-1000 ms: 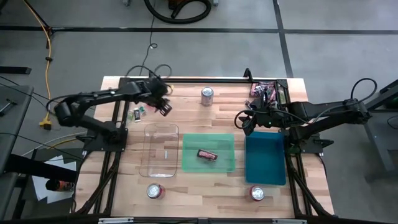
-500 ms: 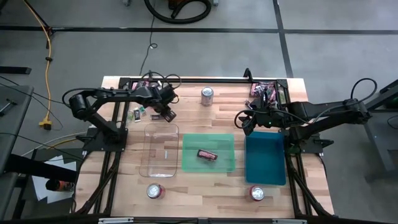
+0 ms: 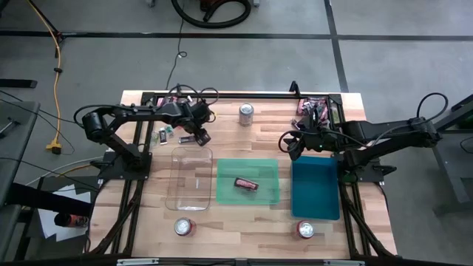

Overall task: Organize candy in baskets
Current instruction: Put the brown chocolate bar into the green bin

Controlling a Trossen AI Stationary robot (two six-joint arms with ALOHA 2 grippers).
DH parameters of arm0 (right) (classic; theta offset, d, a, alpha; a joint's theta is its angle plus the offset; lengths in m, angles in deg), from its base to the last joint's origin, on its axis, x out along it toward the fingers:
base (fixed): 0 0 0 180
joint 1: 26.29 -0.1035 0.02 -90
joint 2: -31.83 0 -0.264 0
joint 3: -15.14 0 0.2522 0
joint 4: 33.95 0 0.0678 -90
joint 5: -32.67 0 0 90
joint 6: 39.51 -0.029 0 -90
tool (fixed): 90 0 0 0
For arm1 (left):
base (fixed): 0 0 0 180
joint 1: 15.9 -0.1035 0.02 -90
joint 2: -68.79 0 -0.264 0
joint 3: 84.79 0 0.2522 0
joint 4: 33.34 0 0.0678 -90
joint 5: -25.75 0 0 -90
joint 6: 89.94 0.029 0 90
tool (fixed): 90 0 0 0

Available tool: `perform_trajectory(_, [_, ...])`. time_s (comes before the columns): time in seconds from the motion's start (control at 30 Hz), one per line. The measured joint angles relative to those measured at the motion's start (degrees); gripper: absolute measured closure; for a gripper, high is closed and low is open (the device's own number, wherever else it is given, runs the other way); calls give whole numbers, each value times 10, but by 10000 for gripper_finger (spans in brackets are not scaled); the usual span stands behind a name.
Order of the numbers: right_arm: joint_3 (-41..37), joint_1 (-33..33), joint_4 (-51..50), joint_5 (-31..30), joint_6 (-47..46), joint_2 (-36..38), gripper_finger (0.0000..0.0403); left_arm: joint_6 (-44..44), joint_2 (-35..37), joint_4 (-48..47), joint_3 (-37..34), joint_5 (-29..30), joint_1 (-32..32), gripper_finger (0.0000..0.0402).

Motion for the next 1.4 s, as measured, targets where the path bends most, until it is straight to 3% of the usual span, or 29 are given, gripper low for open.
perform_trajectory(0.53, [0, 0, 0, -3, 0, 0, 210, 326, -40, 19, 0, 25, 12, 210])
perform_trajectory(0.8, [0, 0, 0, -3, -2, 0, 210, 387, -97, 40, 2, 46, 14, 213])
perform_trajectory(0.93, [0, 0, 0, -3, -4, 0, 210, 351, -89, 36, 3, 45, 14, 258])
perform_trajectory(1.1, [0, 0, 0, -3, -15, 0, 210, 260, -18, 57, 29, 5, -9, 378])
perform_trajectory(1.27, [0, 0, 0, -3, -11, 0, 210, 129, 92, 151, 27, -133, -21, 373])
perform_trajectory(1.4, [0, 0, -1, -3, -9, 0, 210, 31, 143, 247, 29, -226, 22, 390])
